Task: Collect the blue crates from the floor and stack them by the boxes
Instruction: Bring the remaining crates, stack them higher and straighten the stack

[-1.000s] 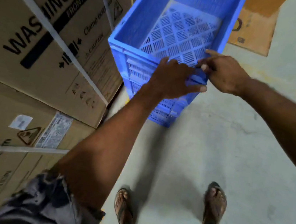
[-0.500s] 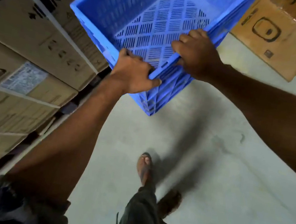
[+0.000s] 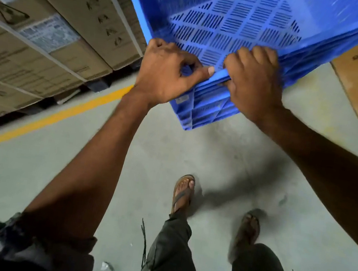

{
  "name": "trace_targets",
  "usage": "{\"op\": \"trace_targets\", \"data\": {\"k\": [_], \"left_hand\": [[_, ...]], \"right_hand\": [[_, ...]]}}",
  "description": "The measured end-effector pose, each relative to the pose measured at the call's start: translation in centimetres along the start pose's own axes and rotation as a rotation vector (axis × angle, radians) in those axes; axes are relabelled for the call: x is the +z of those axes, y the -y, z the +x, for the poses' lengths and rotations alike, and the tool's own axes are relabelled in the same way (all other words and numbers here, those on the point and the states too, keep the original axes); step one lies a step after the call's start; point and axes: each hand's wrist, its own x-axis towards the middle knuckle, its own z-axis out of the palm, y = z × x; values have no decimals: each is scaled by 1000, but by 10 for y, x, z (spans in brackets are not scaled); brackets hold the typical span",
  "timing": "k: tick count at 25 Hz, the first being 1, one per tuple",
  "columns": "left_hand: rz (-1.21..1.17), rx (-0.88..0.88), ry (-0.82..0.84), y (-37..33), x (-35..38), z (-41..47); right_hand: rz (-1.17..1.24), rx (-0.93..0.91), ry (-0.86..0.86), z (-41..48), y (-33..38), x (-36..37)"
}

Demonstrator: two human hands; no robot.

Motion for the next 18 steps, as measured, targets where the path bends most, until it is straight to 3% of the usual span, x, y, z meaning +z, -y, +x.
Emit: {"op": "trace_targets", "data": {"k": [3, 5, 9, 14, 18], "left_hand": [[7, -45, 48, -11, -3, 0], [91, -44, 103, -17, 1, -8], [440, -131, 101, -32, 20, -18], [445, -358, 141, -58, 21, -17], [313, -409, 97, -95, 30, 0]], "right_hand": [[34, -224, -26, 9, -20, -1], [98, -305, 129, 17, -52, -6], [60, -213, 192, 27, -126, -10], [42, -301, 268, 33, -162, -17], [15, -154, 227, 20, -202, -7]]}}
